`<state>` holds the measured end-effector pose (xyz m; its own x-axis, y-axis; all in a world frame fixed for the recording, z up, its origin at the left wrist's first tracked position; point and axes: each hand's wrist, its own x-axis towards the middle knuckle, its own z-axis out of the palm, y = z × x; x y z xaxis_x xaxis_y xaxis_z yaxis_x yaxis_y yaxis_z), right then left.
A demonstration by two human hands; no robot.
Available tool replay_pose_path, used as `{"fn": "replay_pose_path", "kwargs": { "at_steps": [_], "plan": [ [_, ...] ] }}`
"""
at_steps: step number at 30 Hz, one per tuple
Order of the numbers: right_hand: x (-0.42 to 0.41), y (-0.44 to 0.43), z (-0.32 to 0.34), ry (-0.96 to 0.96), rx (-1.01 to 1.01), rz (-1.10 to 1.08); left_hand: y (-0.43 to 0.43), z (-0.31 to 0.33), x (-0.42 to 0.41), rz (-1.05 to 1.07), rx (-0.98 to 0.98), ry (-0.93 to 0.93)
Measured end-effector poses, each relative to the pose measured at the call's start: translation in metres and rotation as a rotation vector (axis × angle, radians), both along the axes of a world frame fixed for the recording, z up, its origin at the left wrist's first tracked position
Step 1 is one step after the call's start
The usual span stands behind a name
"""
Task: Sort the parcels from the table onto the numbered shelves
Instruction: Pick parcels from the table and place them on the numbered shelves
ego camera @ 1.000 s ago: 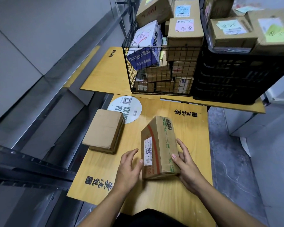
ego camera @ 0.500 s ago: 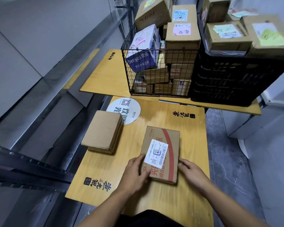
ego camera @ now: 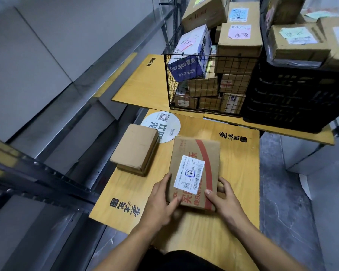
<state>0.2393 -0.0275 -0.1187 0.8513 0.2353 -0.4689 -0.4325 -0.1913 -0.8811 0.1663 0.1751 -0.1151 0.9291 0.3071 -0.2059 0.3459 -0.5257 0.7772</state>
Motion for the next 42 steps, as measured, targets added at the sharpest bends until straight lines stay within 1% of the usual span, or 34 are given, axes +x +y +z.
{"fn": "replay_pose_path", "kwargs": {
  "at_steps": [6, 11, 18, 22, 26, 30, 32, 37, 42],
  "plan": [
    [0.002, 0.038, 0.014, -0.172, 0.097, 0.031, 0.013, 0.033, -0.022, 0.154, 0.087, -0.190],
    [0.003, 0.092, 0.040, -0.315, 0.196, 0.194, 0.050, 0.058, -0.047, 0.307, 0.205, -0.330],
    [-0.030, 0.192, 0.090, -0.423, 0.316, 0.398, 0.115, 0.100, -0.117, 0.503, 0.259, -0.416],
    [-0.069, 0.257, 0.126, -0.510, 0.362, 0.512, 0.158, 0.144, -0.179, 0.583, 0.402, -0.444],
    [-0.115, 0.316, 0.167, -0.613, 0.389, 0.600, 0.202, 0.189, -0.255, 0.648, 0.654, -0.430],
    [-0.161, 0.368, 0.210, -0.667, 0.476, 0.659, 0.237, 0.232, -0.327, 0.670, 0.959, -0.361],
    [-0.181, 0.389, 0.230, -0.704, 0.541, 0.669, 0.250, 0.252, -0.357, 0.679, 1.080, -0.308],
    [-0.215, 0.432, 0.279, -0.770, 0.656, 0.740, 0.266, 0.298, -0.408, 0.712, 1.218, -0.234],
    [-0.229, 0.469, 0.330, -0.805, 0.763, 0.747, 0.284, 0.333, -0.428, 0.701, 1.339, -0.215]
  ]
}}
